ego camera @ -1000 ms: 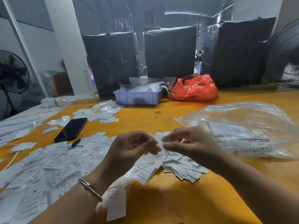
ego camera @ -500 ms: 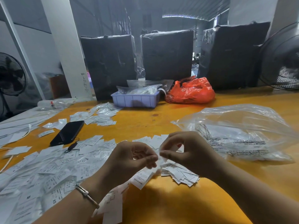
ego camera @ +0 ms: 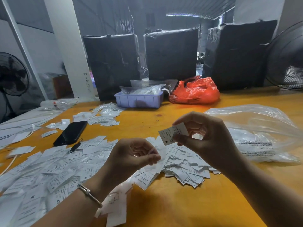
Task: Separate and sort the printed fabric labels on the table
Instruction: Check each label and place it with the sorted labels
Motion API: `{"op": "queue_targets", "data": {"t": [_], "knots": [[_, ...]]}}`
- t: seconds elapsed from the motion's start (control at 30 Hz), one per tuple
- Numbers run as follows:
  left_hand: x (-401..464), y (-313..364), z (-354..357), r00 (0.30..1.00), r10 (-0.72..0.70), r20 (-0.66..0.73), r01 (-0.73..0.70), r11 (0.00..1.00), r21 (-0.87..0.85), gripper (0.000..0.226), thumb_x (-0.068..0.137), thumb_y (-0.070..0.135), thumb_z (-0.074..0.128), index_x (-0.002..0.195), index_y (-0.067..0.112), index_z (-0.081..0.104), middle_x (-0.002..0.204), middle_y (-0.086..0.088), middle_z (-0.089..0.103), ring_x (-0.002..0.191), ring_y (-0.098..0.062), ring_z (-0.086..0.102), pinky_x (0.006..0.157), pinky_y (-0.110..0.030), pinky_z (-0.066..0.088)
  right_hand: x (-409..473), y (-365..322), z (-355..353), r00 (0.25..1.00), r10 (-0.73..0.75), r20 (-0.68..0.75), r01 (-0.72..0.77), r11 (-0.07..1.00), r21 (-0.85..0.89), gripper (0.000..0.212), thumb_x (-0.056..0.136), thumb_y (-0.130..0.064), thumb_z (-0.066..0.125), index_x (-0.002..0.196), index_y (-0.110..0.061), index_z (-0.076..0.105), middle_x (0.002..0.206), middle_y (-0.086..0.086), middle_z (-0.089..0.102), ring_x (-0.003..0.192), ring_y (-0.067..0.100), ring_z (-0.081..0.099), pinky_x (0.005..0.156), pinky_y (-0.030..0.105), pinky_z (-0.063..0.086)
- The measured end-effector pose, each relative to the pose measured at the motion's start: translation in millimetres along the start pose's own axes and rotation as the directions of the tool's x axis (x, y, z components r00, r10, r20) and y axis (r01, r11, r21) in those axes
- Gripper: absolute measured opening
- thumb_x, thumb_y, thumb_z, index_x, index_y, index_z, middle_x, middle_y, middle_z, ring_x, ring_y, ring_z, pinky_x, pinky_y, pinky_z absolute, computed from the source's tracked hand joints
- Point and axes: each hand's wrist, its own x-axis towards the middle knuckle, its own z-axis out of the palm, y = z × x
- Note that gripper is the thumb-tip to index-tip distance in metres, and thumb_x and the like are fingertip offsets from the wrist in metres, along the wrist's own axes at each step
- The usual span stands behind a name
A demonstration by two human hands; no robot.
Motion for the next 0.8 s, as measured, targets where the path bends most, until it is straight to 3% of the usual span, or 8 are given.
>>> {"op": "queue_targets", "data": {"t": [0.3, 0.57, 0.8], "knots": [[0.0, 0.5, 1.3, 0.998, -0.006, 0.055, 0.008, 0.999, -0.043, 0.013, 0.072, 0.028, 0.076, 0.08, 0.018, 0.074, 0.077, 0.0, 0.074, 0.067, -0.012, 0.071, 0.064, -0.017, 0.055, 0.8, 0.6, 3.8, 0.99, -0.078, 0.119, 0.082, 0.996, -0.031, 0.016, 0.073, -0.012, 0.078, 0.087, -0.014, 0.071, 0.082, -0.008, 0.073, 0.073, 0.012, 0.068, 0.064, 0.031, 0.055], [0.8, 1.2, 2.8, 0.995, -0.032, 0.091, 0.043, 0.992, -0.116, 0.011, 0.074, 0.02, 0.075, 0.081, 0.012, 0.074, 0.075, -0.005, 0.075, 0.066, -0.015, 0.071, 0.063, -0.017, 0.054, 0.4, 7.1, 4.2, 0.984, -0.08, 0.162, 0.102, 0.986, -0.129, 0.013, 0.077, -0.008, 0.077, 0.085, -0.017, 0.073, 0.079, -0.01, 0.072, 0.074, 0.011, 0.067, 0.065, 0.032, 0.054], [1.2, 1.6, 3.7, 0.993, -0.06, 0.099, 0.073, 0.989, -0.129, 0.014, 0.074, 0.018, 0.074, 0.082, 0.005, 0.074, 0.072, -0.008, 0.074, 0.065, -0.018, 0.07, 0.063, -0.02, 0.054, 0.2, 7.9, 4.6, 0.979, -0.048, 0.197, 0.087, 0.978, -0.191, 0.016, 0.078, -0.004, 0.075, 0.077, -0.02, 0.073, 0.069, -0.018, 0.067, 0.067, 0.005, 0.061, 0.061, 0.017, 0.046]]}}
